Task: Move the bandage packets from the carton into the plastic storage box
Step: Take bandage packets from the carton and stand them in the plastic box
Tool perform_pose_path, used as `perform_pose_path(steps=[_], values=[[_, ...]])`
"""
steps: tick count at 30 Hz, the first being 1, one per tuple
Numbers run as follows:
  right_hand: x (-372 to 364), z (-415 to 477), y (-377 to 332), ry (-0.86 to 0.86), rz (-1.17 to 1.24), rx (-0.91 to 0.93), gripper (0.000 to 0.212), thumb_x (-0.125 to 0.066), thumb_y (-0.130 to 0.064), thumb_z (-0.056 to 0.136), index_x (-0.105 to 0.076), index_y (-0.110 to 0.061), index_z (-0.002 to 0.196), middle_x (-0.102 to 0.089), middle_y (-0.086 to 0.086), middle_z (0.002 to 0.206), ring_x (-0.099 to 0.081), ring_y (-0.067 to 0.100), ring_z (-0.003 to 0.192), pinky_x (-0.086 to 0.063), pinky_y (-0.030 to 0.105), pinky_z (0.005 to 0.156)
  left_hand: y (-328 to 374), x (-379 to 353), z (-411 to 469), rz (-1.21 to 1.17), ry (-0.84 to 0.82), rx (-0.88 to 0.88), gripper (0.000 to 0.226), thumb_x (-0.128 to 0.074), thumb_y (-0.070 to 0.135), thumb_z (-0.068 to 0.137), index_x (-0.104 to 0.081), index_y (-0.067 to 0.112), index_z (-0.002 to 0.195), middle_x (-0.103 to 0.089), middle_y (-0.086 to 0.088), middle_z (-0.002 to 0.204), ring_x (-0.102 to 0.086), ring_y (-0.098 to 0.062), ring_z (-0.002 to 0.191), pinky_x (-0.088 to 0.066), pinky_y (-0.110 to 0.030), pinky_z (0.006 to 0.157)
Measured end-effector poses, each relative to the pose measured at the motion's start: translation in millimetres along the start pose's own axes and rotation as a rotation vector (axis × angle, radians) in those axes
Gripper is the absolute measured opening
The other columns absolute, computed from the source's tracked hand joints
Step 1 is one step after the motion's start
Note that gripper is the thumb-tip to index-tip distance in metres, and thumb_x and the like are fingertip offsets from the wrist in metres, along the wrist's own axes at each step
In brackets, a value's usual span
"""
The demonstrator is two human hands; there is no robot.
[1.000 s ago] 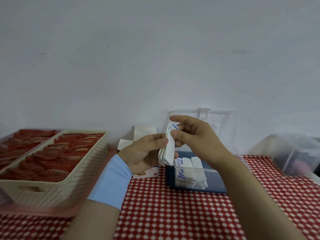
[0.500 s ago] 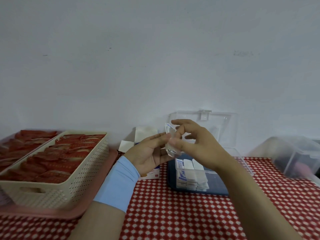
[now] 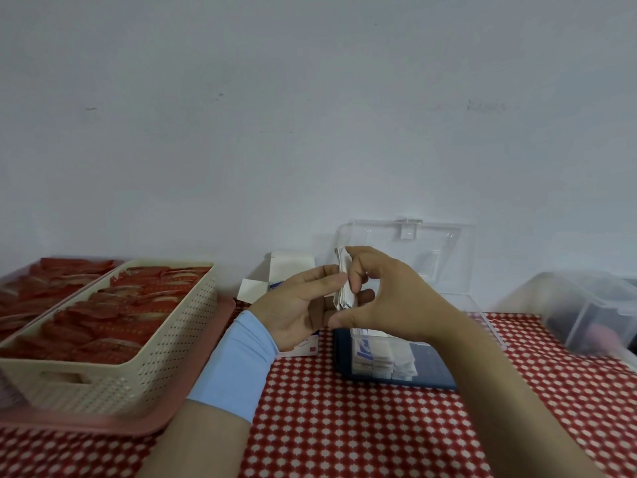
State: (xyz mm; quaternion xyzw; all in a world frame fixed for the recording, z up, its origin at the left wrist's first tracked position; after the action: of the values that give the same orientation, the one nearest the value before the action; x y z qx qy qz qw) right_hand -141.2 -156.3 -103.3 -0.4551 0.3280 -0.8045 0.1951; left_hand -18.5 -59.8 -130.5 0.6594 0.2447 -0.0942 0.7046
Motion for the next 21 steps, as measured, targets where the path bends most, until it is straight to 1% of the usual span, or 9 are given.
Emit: perform_pose_path(steps=[4,6,9,11,12,14,17,19,21], values=[[-2,-1,0,-0.011,0.025,0.010,0.046,-0.094,-0.023,0.061,-0.050,-0.015,0.073,-0.064,-0.013,0.102,-0.062,0.003,0.093,-0.052,0.018,0.071,-3,-2,2,0.022,0.024,-0.035,0.032,-0.061,0.024,0.085,-0.062,0.002,0.108,-0.071,-0.013,0.091,-0.073,-0.022,0.082,-0.059,-0.030,0.066],[2,-1,2,-0.020,0.105,-0.022,0.038,-0.089,-0.030,0.067,-0.054,-0.018,0.076,-0.067,-0.006,0.096,-0.064,0.009,0.091,-0.056,0.026,0.076,-5,-3,3,0.039,0.015,-0.042,0.030,-0.063,0.024,0.083,-0.060,0.003,0.105,-0.069,-0.014,0.092,-0.072,-0.021,0.078,-0.059,-0.030,0.063],[9,0,7,0.058,0.466,-0.076,0.018,-0.063,-0.025,0.096,-0.061,-0.010,0.104,-0.070,0.006,0.100,-0.069,0.019,0.089,-0.056,0.032,0.086,-7,-5,1,0.065,-0.023,-0.013,0.031,-0.061,0.021,0.082,-0.058,0.005,0.107,-0.073,-0.013,0.097,-0.074,-0.024,0.079,-0.060,-0.032,0.062],[14,2,12,0.092,0.501,-0.140,0.025,-0.058,-0.015,0.099,-0.060,-0.012,0.124,-0.070,0.008,0.098,-0.070,0.017,0.084,-0.056,0.028,0.082,-8,-5,-1,0.079,-0.041,0.013,0.031,-0.060,0.021,0.082,-0.059,0.006,0.109,-0.073,-0.013,0.102,-0.075,-0.025,0.079,-0.062,-0.036,0.065],[16,1,15,0.065,0.458,-0.160,0.029,-0.058,-0.012,0.099,-0.061,-0.014,0.127,-0.071,0.007,0.097,-0.071,0.016,0.084,-0.056,0.024,0.081,-8,-6,-1,0.096,-0.044,0.021,0.033,-0.060,0.021,0.082,-0.058,0.006,0.110,-0.072,-0.013,0.104,-0.075,-0.024,0.079,-0.062,-0.036,0.066],[17,0,19,-0.019,0.364,-0.181,0.024,-0.059,-0.011,0.098,-0.069,-0.014,0.120,-0.075,0.003,0.095,-0.072,0.013,0.084,-0.055,0.020,0.080,-10,-7,-2,0.132,-0.045,0.038,0.037,-0.060,0.022,0.082,-0.057,0.005,0.115,-0.073,-0.012,0.106,-0.075,-0.024,0.078,-0.061,-0.034,0.062],[23,-5,21,-0.059,0.299,-0.184,0.015,-0.060,-0.012,0.098,-0.075,-0.013,0.098,-0.074,0.008,0.086,-0.067,0.011,0.077,-0.052,0.022,0.080,-13,-9,-2,0.155,-0.048,0.056,0.046,-0.058,0.022,0.083,-0.054,0.002,0.124,-0.073,-0.011,0.107,-0.074,-0.023,0.078,-0.059,-0.030,0.059],[26,-6,22,-0.076,0.277,-0.168,0.015,-0.060,-0.013,0.098,-0.074,-0.012,0.093,-0.071,0.008,0.080,-0.066,0.010,0.076,-0.050,0.024,0.084,-14,-10,-2,0.154,-0.057,0.074,0.049,-0.057,0.023,0.085,-0.053,0.000,0.128,-0.072,-0.012,0.108,-0.074,-0.023,0.080,-0.060,-0.030,0.060],[29,-8,21,-0.074,0.254,-0.143,0.015,-0.060,-0.012,0.098,-0.074,-0.012,0.092,-0.072,0.005,0.082,-0.065,0.011,0.077,-0.051,0.027,0.085,-14,-11,-4,0.135,-0.075,0.102,0.045,-0.055,0.023,0.087,-0.056,0.002,0.127,-0.073,-0.014,0.109,-0.075,-0.024,0.083,-0.061,-0.031,0.063]])
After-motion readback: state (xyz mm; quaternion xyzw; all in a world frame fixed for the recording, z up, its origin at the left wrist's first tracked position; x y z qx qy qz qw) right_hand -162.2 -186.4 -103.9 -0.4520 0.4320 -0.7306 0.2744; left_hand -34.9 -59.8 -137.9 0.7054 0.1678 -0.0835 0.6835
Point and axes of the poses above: each hand's wrist, its own z-axis towards the middle knuckle, its own x-axis out of the back of the hand, y = z × x, the point moved 2 cm from there along z, towards the middle knuckle
